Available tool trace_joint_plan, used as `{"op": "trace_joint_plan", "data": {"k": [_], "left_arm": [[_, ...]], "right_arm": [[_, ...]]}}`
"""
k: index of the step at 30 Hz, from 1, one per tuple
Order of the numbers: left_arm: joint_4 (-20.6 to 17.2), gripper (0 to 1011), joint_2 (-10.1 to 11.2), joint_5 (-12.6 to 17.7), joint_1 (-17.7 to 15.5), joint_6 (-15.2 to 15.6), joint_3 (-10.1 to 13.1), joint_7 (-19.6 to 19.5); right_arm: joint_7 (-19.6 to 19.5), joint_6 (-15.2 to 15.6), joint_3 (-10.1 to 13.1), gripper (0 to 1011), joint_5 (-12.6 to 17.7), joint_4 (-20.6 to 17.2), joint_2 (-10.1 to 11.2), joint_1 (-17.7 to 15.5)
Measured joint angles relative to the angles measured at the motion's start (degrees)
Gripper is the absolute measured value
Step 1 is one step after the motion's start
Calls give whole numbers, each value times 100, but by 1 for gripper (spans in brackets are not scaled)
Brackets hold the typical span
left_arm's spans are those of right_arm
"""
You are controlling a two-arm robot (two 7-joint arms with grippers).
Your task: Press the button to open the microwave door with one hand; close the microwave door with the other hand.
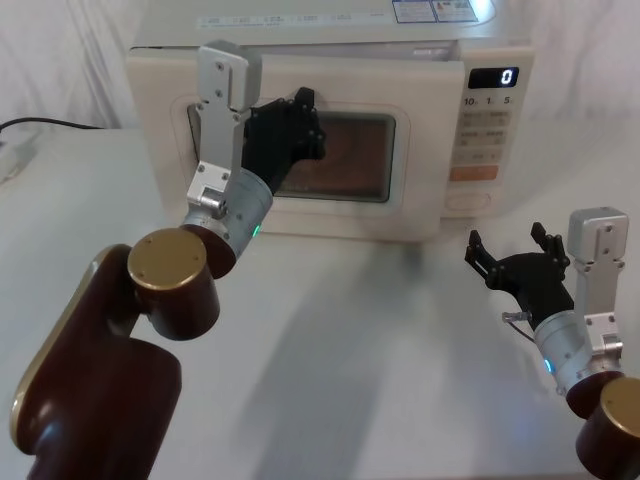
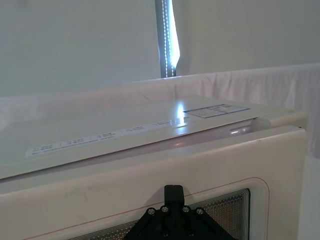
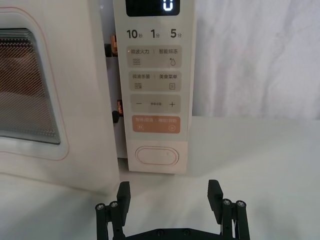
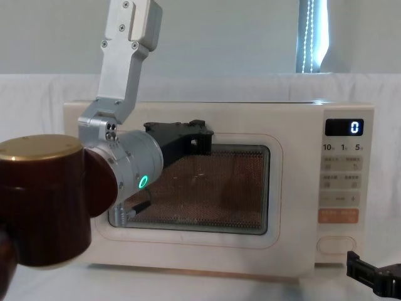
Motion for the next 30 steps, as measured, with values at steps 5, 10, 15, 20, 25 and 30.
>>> {"op": "trace_joint_plan", "data": {"k": [5, 10, 15, 20, 25, 30], "left_arm": [[128, 0, -28, 48, -98, 7, 1, -14], [227, 0, -54, 84, -160, 7, 4, -24], [289, 0, -80, 107, -215, 1, 5, -25], [395, 0, -120, 153, -303, -30, 15, -23], [448, 0, -131, 190, -345, -44, 28, -24], [496, 0, -141, 224, -391, -52, 37, -33]], "right_arm": [[0, 0, 0, 1002, 0, 0, 0, 0], [0, 0, 0, 1002, 0, 0, 0, 0], [0, 0, 0, 1002, 0, 0, 0, 0], [0, 0, 0, 1002, 0, 0, 0, -1], [0, 0, 0, 1002, 0, 0, 0, 0], [0, 0, 0, 1002, 0, 0, 0, 0]]}}
